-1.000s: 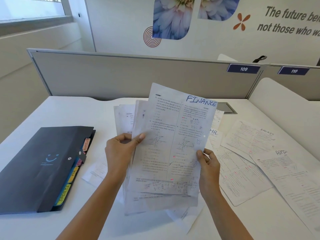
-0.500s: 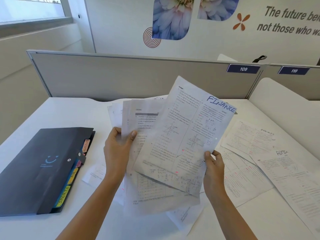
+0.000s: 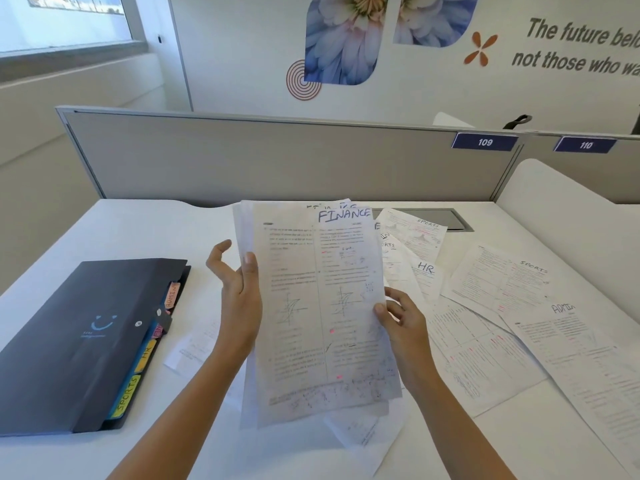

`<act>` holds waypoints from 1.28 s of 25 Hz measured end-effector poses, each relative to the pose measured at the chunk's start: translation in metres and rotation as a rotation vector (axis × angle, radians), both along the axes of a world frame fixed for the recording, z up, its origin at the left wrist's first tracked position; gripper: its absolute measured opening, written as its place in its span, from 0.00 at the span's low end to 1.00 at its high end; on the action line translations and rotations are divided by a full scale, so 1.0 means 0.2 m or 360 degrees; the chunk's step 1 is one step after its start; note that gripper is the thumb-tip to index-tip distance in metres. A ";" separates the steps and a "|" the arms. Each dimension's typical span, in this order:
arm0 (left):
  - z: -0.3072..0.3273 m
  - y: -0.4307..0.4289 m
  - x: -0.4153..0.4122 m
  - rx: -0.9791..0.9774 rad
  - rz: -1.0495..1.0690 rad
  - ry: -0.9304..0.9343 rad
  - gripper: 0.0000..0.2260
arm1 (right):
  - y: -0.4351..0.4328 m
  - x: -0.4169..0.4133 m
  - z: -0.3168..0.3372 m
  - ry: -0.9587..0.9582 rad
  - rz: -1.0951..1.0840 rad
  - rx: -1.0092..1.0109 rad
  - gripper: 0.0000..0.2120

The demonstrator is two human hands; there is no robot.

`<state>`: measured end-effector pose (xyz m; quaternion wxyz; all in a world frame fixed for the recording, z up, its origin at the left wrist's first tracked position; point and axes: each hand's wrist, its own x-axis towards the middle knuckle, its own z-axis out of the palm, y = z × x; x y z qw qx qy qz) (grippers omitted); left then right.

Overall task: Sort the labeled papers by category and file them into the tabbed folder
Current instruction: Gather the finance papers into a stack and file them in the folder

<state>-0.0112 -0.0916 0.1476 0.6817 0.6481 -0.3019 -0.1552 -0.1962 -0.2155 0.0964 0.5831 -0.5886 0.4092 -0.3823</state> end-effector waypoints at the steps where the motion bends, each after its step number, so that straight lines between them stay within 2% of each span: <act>1: 0.01 0.00 0.00 0.0012 -0.0035 -0.0042 0.16 | 0.00 0.01 0.01 0.0016 -0.0010 -0.0033 0.11; 4: 0.04 -0.01 0.02 0.0007 -0.0045 -0.0199 0.12 | 0.01 0.05 0.05 0.0012 -0.0028 -0.0146 0.09; 8: 0.12 -0.02 0.01 -0.0110 0.0070 -0.0402 0.07 | 0.02 0.09 0.13 -0.0146 -0.0118 -0.0261 0.07; 14: 0.09 0.01 -0.01 -0.0164 0.0148 -0.0374 0.11 | 0.06 0.09 0.14 -0.0183 -0.0147 -0.0290 0.22; 17: 0.04 0.02 -0.03 -0.0092 0.0117 -0.0296 0.14 | 0.07 0.07 0.11 -0.0214 -0.0115 -0.0241 0.24; 19: 0.02 0.02 -0.04 -0.0053 0.0129 -0.0281 0.15 | 0.09 0.06 0.10 -0.0257 -0.0116 -0.0248 0.20; 22: -0.02 0.04 -0.04 -0.0005 0.0181 -0.0221 0.17 | 0.09 0.04 0.09 -0.0222 -0.0295 -0.0357 0.10; 25: -0.04 0.07 -0.02 0.0052 0.0229 -0.0180 0.19 | 0.08 0.02 0.08 -0.0233 -0.0399 -0.0364 0.05; 28: -0.04 0.08 0.01 0.0070 0.0278 -0.0184 0.19 | 0.06 0.01 0.08 -0.0255 -0.0343 -0.0342 0.02; 32: -0.02 0.08 0.05 -0.0023 0.0325 -0.0098 0.16 | 0.05 0.00 0.07 -0.0388 -0.0301 -0.0363 0.05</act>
